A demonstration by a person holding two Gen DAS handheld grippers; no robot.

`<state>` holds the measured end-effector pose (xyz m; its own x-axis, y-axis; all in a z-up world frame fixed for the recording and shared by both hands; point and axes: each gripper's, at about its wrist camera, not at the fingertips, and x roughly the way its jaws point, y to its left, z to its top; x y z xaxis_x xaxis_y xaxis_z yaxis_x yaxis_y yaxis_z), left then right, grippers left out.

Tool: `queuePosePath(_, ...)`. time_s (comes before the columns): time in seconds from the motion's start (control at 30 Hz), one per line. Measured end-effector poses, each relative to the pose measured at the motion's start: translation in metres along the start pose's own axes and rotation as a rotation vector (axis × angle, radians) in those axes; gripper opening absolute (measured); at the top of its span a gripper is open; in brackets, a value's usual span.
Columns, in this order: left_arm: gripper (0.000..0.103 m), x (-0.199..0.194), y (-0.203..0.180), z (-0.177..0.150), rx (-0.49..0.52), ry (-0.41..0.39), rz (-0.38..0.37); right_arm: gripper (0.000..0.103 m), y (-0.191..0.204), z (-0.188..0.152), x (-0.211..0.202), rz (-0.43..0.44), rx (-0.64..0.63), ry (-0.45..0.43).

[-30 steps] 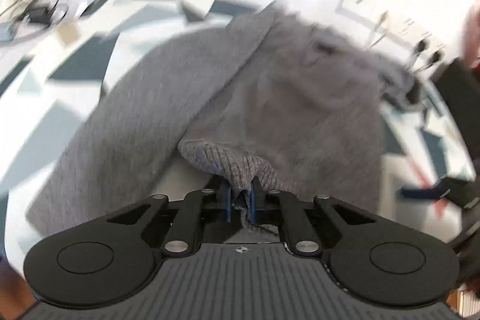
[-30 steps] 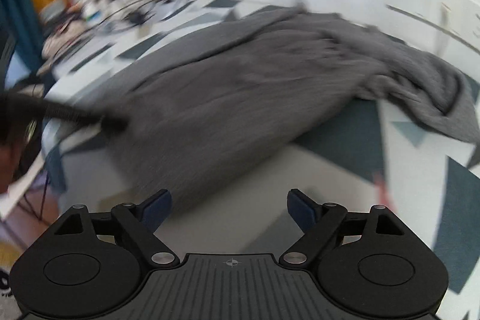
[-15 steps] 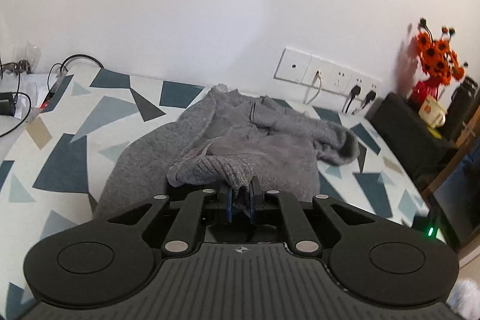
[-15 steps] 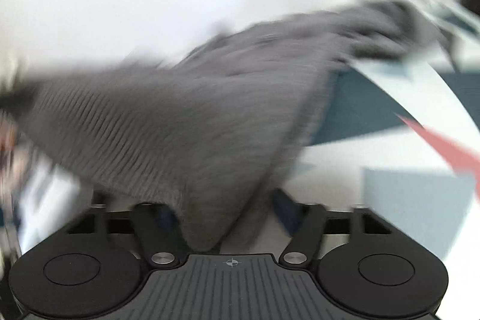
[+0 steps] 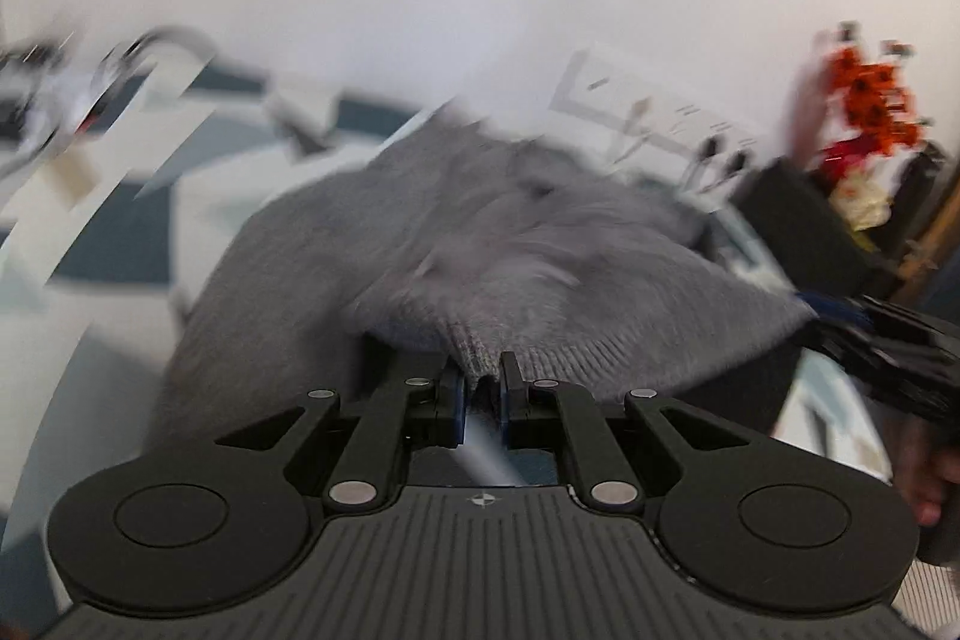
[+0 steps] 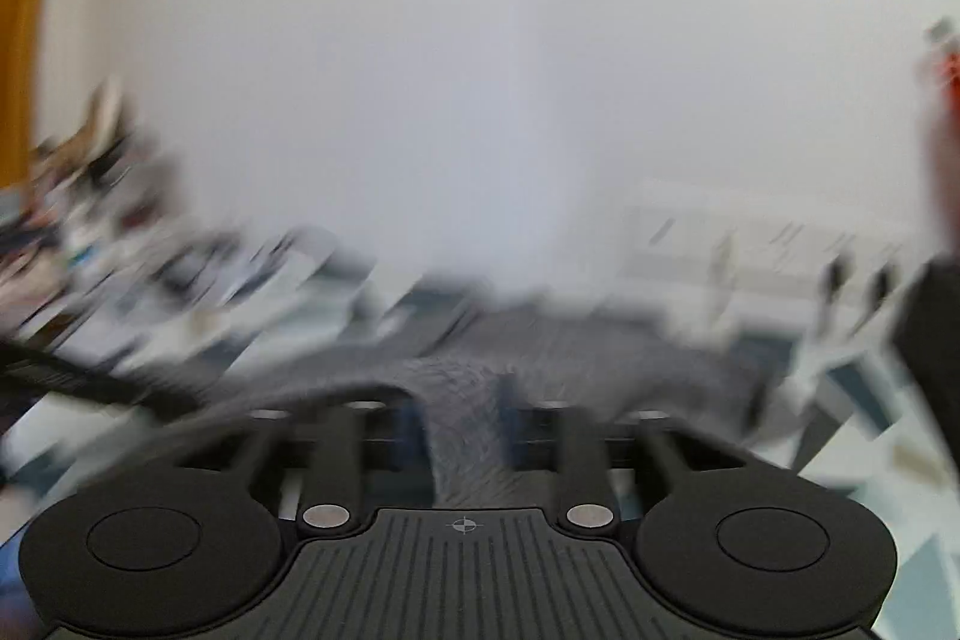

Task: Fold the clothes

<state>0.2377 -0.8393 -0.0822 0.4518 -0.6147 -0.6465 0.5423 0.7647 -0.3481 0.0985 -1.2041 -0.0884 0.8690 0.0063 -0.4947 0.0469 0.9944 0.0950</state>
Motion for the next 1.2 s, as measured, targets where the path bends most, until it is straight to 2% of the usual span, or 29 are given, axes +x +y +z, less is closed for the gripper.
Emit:
queuePosePath(0.1,0.010,0.006,0.019,-0.015,-0.061,0.050,0.076,0.039,-0.001,-0.020,0.008,0.073,-0.008,0.171)
queuePosePath(0.17,0.010,0.007,0.022,-0.024,-0.069,0.067,0.094,0.042,0.002,-0.043,0.014,0.027,-0.022,0.267)
queuePosePath(0.23,0.010,0.007,0.022,-0.029,-0.070,0.075,0.103,0.042,-0.003,-0.061,0.029,-0.033,-0.018,0.326)
queuePosePath(0.47,0.010,0.001,0.036,-0.032,-0.131,0.079,0.133,0.042,-0.059,-0.082,0.040,-0.117,0.450,0.316)
queuePosePath(0.5,0.010,0.002,0.037,-0.034,-0.145,0.087,0.135,0.041,-0.070,-0.085,0.044,-0.144,0.497,0.320)
queuePosePath(0.53,0.010,0.004,0.039,-0.035,-0.159,0.094,0.136,0.035,-0.077,-0.089,0.048,-0.176,0.513,0.325)
queuePosePath(0.6,0.010,0.006,0.041,-0.038,-0.183,0.114,0.130,0.032,-0.078,-0.089,0.051,-0.194,0.482,0.317)
queuePosePath(0.67,0.011,0.007,0.038,-0.040,-0.191,0.141,0.090,0.032,-0.069,-0.088,0.057,-0.180,0.399,0.342)
queuePosePath(0.77,0.011,0.008,0.032,-0.041,-0.185,0.148,0.049,0.044,-0.044,-0.087,0.061,-0.146,0.214,0.374)
queuePosePath(0.8,0.011,0.009,0.031,-0.040,-0.188,0.148,0.041,0.041,-0.035,-0.087,0.062,-0.151,0.126,0.380)
queuePosePath(0.87,0.011,0.012,0.029,-0.040,-0.193,0.151,0.029,0.020,-0.029,-0.086,0.060,-0.126,0.063,0.372)
queuePosePath(0.9,0.011,0.013,0.029,-0.040,-0.198,0.159,0.024,0.010,-0.030,-0.084,0.058,-0.134,0.067,0.369)
queuePosePath(0.93,0.011,0.015,0.028,-0.041,-0.200,0.166,0.010,0.008,-0.035,-0.083,0.056,-0.179,0.079,0.369)
queuePosePath(1.03,0.011,0.018,0.020,-0.046,-0.175,0.188,-0.030,0.007,-0.062,-0.087,0.037,-0.338,0.108,0.375)
queuePosePath(1.13,0.011,0.025,0.012,-0.055,-0.147,0.250,-0.065,0.007,-0.103,-0.102,0.007,-0.417,0.242,0.390)
queuePosePath(1.2,0.011,0.026,0.006,-0.061,-0.128,0.280,-0.091,0.007,-0.122,-0.111,-0.012,-0.428,0.344,0.388)
